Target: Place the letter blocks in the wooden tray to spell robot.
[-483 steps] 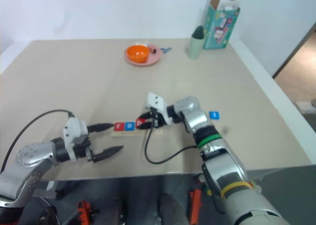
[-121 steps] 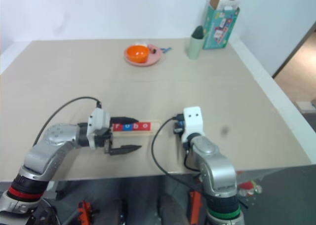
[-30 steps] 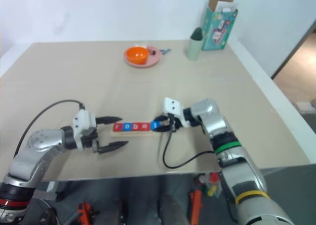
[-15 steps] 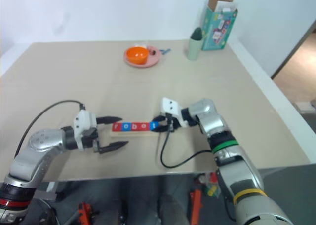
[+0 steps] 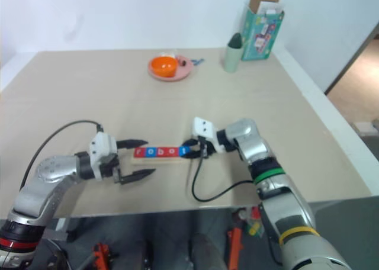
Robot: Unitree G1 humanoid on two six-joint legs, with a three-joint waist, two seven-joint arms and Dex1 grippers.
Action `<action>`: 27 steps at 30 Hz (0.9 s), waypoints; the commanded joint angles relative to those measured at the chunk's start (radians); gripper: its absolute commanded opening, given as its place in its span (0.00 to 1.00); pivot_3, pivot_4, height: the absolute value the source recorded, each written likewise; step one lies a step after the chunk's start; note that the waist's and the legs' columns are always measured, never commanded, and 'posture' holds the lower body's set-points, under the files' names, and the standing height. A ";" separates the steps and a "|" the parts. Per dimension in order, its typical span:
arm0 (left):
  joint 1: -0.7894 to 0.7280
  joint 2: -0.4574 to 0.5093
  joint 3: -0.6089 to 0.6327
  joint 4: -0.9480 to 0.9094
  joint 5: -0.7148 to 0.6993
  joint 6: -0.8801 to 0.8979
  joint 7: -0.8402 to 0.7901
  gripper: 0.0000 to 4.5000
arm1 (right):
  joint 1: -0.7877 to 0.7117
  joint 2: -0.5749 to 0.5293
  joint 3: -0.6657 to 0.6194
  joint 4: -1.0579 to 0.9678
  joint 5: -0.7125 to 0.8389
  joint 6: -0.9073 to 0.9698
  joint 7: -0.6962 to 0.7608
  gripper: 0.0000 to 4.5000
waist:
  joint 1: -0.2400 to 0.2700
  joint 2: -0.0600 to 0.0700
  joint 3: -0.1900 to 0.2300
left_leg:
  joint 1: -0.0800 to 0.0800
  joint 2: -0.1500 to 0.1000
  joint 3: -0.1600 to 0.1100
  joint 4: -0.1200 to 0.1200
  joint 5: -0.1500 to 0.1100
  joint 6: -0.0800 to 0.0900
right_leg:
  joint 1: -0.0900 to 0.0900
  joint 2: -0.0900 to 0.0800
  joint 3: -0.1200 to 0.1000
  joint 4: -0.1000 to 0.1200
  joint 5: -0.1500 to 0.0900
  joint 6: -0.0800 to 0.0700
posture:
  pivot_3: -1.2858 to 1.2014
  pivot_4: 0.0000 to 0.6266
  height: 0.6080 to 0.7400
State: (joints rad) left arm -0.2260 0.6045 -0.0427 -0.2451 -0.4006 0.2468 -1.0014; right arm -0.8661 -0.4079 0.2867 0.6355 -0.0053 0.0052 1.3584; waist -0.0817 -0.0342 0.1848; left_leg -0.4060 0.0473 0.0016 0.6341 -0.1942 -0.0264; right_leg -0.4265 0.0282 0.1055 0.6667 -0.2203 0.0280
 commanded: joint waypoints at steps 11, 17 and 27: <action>-0.001 -0.005 0.002 -0.028 -0.007 -0.010 0.001 1.00 | -0.043 0.016 -0.001 0.025 0.003 0.007 0.000 0.26 | -0.001 0.000 0.000 | 0.000 0.000 0.000 0.000 0.000 0.000 | 0.000 0.000 0.000 0.000 0.000 0.000 | 0.52 0.24 1.00; -0.001 -0.004 0.002 -0.027 -0.005 -0.011 0.002 1.00 | -0.044 0.013 -0.004 0.017 0.014 0.023 0.027 0.65 | -0.001 0.000 0.000 | 0.000 0.000 0.000 0.000 0.000 0.000 | 0.000 0.000 0.000 0.000 0.000 0.000 | 0.52 0.24 1.00; 0.005 0.000 0.016 -0.029 -0.012 -0.006 0.003 1.00 | -0.042 0.019 -0.082 -0.132 0.120 0.137 -0.002 0.98 | 0.000 0.000 0.000 | 0.000 0.000 0.000 0.000 0.000 0.000 | 0.000 0.000 0.000 0.000 0.000 0.000 | 0.52 0.24 1.00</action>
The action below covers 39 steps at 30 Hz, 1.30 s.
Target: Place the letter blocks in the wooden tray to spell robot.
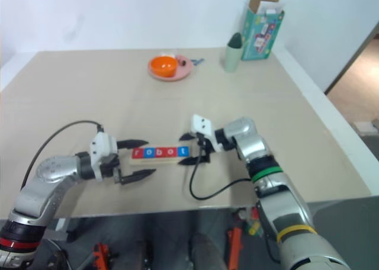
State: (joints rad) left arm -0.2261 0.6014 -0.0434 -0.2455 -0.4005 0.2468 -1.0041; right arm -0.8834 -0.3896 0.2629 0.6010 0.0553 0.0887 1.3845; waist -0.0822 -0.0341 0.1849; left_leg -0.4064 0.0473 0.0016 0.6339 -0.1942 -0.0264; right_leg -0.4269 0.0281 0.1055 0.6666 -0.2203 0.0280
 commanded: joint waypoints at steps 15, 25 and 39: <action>0.049 -0.030 0.119 -0.033 -0.053 0.020 0.125 1.00 | 0.248 0.012 -0.152 -0.592 0.211 0.301 -0.284 0.19 | 0.004 0.000 0.000 | -0.002 0.000 -0.001 -0.001 -0.001 -0.001 | -0.002 0.000 -0.002 0.000 -0.002 0.000 | 0.52 0.24 1.00; 0.083 -0.072 0.240 -0.013 -0.008 0.077 0.380 1.00 | 0.443 -0.046 -0.371 -0.758 0.228 0.370 -0.607 0.01 | 0.005 0.000 0.000 | -0.002 0.000 -0.001 -0.001 -0.002 -0.003 | -0.002 -0.001 -0.001 0.000 -0.002 0.001 | 0.52 0.24 1.00; 0.071 -0.083 0.293 0.032 -0.039 0.060 0.396 1.00 | 0.623 -0.134 -0.505 -0.885 0.351 0.466 -0.698 0.88 | 0.004 -0.001 0.000 | -0.002 -0.001 0.001 -0.001 -0.002 -0.003 | -0.002 -0.001 0.002 -0.001 -0.003 0.000 | 0.52 0.24 1.00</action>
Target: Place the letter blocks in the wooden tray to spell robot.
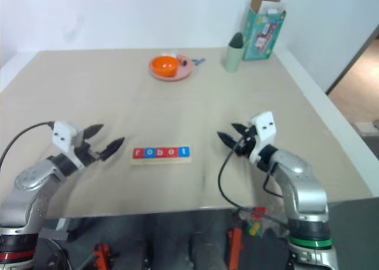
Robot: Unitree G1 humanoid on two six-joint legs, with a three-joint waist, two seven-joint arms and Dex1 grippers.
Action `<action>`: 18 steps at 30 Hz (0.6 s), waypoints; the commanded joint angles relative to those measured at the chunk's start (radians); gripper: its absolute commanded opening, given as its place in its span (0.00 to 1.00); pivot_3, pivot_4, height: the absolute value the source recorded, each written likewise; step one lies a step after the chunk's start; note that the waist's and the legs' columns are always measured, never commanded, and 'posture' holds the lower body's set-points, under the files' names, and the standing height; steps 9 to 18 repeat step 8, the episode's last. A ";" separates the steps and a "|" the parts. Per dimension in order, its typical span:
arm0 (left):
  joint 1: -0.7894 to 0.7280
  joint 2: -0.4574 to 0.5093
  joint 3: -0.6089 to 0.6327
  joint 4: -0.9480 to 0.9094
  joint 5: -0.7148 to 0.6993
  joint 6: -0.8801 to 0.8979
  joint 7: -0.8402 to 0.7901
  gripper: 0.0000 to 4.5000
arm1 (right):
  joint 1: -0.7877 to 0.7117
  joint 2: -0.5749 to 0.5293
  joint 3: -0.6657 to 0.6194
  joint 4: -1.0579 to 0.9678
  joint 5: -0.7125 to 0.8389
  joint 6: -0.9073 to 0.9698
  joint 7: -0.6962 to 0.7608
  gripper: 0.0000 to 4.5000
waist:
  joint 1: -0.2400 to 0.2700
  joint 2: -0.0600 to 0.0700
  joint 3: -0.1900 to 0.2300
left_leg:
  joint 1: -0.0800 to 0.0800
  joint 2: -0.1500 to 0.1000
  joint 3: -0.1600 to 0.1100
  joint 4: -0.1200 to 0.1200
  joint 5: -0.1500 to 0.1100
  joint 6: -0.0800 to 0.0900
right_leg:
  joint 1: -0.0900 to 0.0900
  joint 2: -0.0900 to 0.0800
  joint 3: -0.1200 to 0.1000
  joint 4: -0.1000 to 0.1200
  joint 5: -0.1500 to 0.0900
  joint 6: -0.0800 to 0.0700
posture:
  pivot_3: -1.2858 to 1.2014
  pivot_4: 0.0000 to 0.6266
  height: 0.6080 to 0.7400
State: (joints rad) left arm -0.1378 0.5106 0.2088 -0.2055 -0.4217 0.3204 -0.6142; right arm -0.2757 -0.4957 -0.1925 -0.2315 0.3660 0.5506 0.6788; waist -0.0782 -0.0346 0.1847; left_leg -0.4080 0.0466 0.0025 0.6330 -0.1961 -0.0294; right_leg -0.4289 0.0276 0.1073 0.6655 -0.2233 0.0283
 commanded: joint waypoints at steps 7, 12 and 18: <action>0.070 0.029 0.118 0.021 0.053 -0.041 0.088 1.00 | 0.115 0.021 -0.126 -0.121 0.052 0.010 -0.151 1.00 | -0.003 0.000 0.000 | 0.001 0.001 0.000 -0.002 0.000 0.000 | -0.001 0.001 0.000 0.000 0.000 0.000 | 0.52 0.24 1.00; 0.086 0.029 0.130 0.018 0.064 -0.051 0.099 1.00 | 0.138 0.028 -0.124 -0.136 0.037 -0.001 -0.172 1.00 | -0.003 0.000 0.000 | 0.001 0.001 0.000 -0.002 0.000 0.000 | -0.001 0.001 0.000 0.000 0.000 0.000 | 0.52 0.24 1.00; 0.086 0.029 0.130 0.018 0.064 -0.051 0.099 1.00 | 0.138 0.028 -0.124 -0.136 0.037 -0.001 -0.172 1.00 | -0.003 0.000 0.000 | 0.001 0.001 0.000 -0.002 0.000 0.000 | -0.001 0.001 0.000 0.000 0.000 0.000 | 0.52 0.24 1.00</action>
